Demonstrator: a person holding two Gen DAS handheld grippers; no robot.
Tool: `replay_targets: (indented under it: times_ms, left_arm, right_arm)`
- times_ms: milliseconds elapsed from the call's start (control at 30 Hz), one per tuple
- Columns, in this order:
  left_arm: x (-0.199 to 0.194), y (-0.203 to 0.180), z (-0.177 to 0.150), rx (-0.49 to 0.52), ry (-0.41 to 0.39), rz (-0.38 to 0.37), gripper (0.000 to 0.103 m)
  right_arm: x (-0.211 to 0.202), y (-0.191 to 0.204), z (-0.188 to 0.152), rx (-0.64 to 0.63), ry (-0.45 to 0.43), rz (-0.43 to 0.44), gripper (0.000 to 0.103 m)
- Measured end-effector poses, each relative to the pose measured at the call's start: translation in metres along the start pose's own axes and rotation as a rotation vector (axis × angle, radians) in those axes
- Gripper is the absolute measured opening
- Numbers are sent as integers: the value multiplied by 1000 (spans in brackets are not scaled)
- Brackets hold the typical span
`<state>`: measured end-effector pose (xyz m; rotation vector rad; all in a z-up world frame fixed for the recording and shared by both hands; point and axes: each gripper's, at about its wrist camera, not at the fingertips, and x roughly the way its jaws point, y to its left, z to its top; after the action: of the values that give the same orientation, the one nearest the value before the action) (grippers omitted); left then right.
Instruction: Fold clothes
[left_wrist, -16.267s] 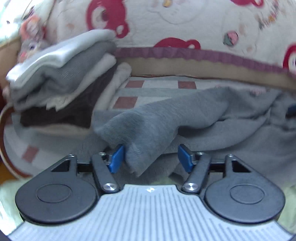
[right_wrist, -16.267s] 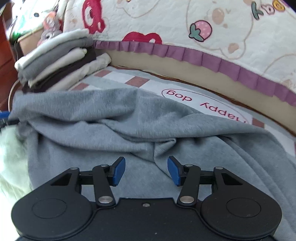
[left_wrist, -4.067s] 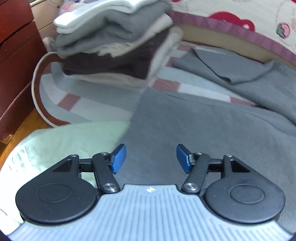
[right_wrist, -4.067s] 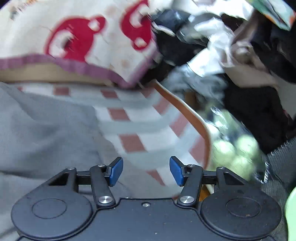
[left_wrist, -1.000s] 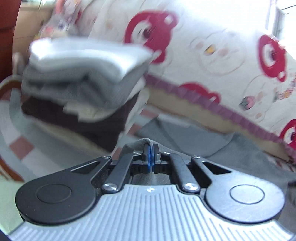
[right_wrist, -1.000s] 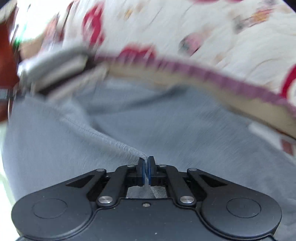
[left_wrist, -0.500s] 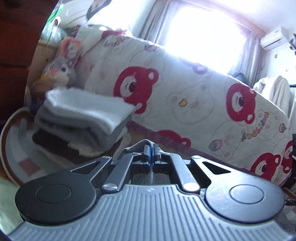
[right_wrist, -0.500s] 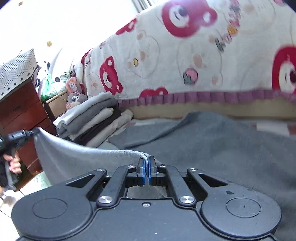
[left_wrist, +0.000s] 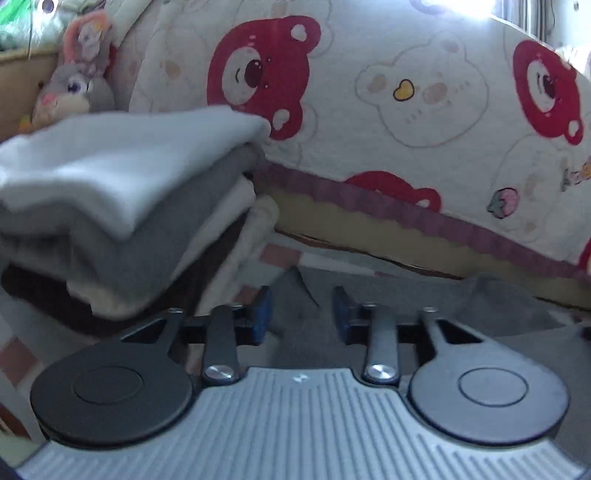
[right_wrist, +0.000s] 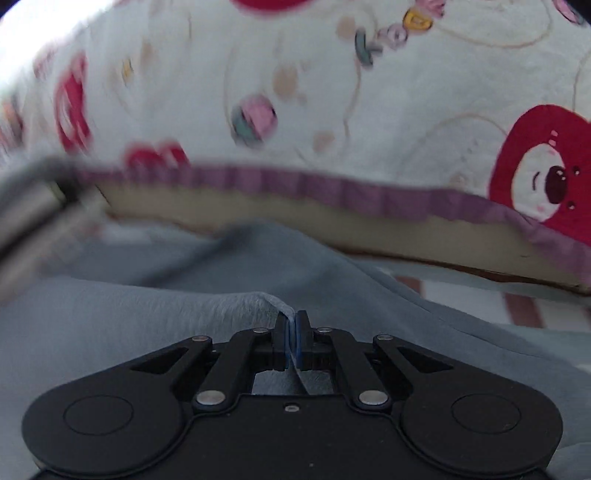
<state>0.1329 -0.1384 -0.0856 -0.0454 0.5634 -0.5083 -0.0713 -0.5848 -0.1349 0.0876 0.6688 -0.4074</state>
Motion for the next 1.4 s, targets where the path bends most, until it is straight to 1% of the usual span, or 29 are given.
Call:
replay_targets:
  times_ms: [67,133,167,233,267,333,400,433,500,567,633,667,700,767,800,867,967,1033,1100,1167,1267,1333,1400]
  left_arm:
    - [-18,9,-20,-7,23,17,49]
    - [-34,23,-40,-26,77,40,49]
    - [-40,34,-48,-67,117,53,49]
    - [-51,56,-63,-180,190,74,49]
    - [-58,67,-69,-248,210,76,49]
    - [-71,84,-81,-378,224,37,49]
    - [-77,92,-89,-455,239,-9,50]
    - [-79,94,-92,-487,247,-31,51]
    - [-79,91,-96,-494,260,-45,51]
    - [-75,85,-101,-491,285,-64,51]
    - [-70,78,-106,-493,313,-86,51]
    - [-68,73,-109,-491,322,-90,51]
    - [-65,67,-111,-471,328,-85,51]
    - [-61,54,-113,-415,332,-75,51]
    - [-60,48,-113,-389,329,-79,51]
    - [-58,42,-114,-376,329,-107,51]
    - [-56,34,-114,-371,331,-156,51]
    - [-53,30,-117,-404,352,-205,51]
    - [-50,27,-121,-449,375,-252,51]
    - [-43,26,-126,-496,393,-273,51]
    - [-32,26,-128,-552,389,-246,51]
    - [-30,25,-125,-560,361,-244,51]
    - [-32,24,-120,-559,327,-239,51]
  right_arm:
    - [3,11,-7,-98,42,-42,5]
    - [-8,17,-11,-122,41,-54,13]
    - [-17,20,-11,-102,40,-37,15]
    - [-37,25,-8,-42,41,12,35]
    - [-47,32,-8,-29,46,69,36]
    - [-68,50,-8,-15,59,207,36]
    - [-88,81,-17,-86,81,366,38]
    - [-97,100,-24,-149,97,444,39]
    - [-111,138,-42,-286,131,559,43]
    - [-120,170,-62,-403,166,629,43]
    - [-125,197,-82,-532,198,641,44]
    - [-127,210,-93,-620,199,613,44]
    - [-128,221,-104,-729,181,557,43]
    - [-125,230,-119,-894,104,431,34]
    - [-119,223,-113,-861,107,435,2]
    - [-105,203,-90,-713,145,489,1]
    - [-83,162,-58,-450,180,530,1]
    - [-68,137,-42,-293,201,544,1]
    - [-55,122,-42,-219,220,528,1]
    - [-43,112,-46,-151,251,525,1]
    - [-36,101,-60,-60,280,555,1]
    - [-33,97,-71,-16,290,577,2]
    - [-37,99,-77,-12,317,657,2]
